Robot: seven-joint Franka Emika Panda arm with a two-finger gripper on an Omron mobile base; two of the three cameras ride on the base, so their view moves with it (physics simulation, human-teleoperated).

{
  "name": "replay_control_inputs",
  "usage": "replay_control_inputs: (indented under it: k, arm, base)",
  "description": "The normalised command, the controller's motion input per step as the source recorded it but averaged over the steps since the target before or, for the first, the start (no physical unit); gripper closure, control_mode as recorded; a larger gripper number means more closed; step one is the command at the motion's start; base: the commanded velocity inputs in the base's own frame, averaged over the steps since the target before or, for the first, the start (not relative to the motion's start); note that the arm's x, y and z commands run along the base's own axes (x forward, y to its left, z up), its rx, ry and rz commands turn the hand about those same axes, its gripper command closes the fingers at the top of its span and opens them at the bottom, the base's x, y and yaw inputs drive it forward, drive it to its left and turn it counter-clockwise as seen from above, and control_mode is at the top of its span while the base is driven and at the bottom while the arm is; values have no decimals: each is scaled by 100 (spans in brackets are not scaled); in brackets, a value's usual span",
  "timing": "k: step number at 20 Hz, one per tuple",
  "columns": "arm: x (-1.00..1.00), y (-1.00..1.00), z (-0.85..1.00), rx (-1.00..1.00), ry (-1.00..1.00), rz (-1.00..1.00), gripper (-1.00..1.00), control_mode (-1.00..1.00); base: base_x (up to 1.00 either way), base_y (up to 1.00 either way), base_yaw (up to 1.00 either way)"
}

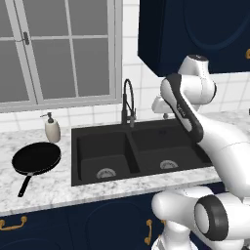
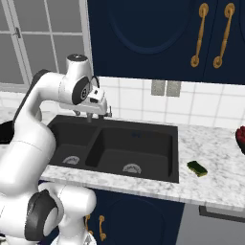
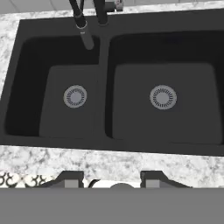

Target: Pick the pan and sponge and place them into the sink. Then turn on the water.

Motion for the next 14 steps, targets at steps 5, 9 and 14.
replay_control_inputs:
  k: [5,9,14]
  arm:
    - [-31,35,-13,-3,9,0,-100,-100]
    - [-54,83,-27,-3,4,0,-100,-100]
    - [-26,96,-31,-2,7,0,-100,-100]
  base:
    - [0,0,0]
    - [0,0,0]
    - [0,0,0]
